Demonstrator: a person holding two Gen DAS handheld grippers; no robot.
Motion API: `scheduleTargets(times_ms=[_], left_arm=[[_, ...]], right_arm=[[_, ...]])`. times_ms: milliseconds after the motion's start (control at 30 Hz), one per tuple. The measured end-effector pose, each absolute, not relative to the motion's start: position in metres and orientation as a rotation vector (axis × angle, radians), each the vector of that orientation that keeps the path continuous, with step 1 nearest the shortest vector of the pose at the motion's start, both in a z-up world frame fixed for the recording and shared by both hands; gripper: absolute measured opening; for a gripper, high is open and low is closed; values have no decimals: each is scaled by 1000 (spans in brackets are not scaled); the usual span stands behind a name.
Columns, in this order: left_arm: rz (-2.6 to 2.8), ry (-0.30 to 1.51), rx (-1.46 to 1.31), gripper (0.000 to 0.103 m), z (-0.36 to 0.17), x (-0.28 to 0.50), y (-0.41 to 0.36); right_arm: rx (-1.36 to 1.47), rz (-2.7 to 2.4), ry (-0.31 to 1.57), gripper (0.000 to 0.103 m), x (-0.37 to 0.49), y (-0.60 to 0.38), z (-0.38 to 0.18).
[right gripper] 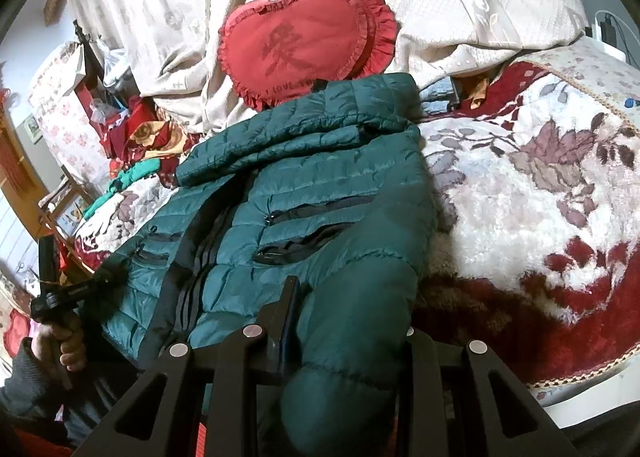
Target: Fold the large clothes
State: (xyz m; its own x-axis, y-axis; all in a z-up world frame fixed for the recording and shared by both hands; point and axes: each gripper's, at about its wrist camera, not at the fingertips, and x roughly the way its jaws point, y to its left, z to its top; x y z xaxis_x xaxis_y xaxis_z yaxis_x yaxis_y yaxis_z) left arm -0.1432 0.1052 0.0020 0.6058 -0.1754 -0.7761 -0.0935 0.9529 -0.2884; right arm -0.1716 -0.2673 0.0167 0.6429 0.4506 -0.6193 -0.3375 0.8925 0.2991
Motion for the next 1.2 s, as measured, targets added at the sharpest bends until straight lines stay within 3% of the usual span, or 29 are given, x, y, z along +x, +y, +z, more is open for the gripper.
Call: scheduleTargets(times_ms=[1200], left_arm=[[-27, 914, -324, 19, -3, -141, 108]], right_arm=[[124, 401, 737, 26, -170, -262, 15]])
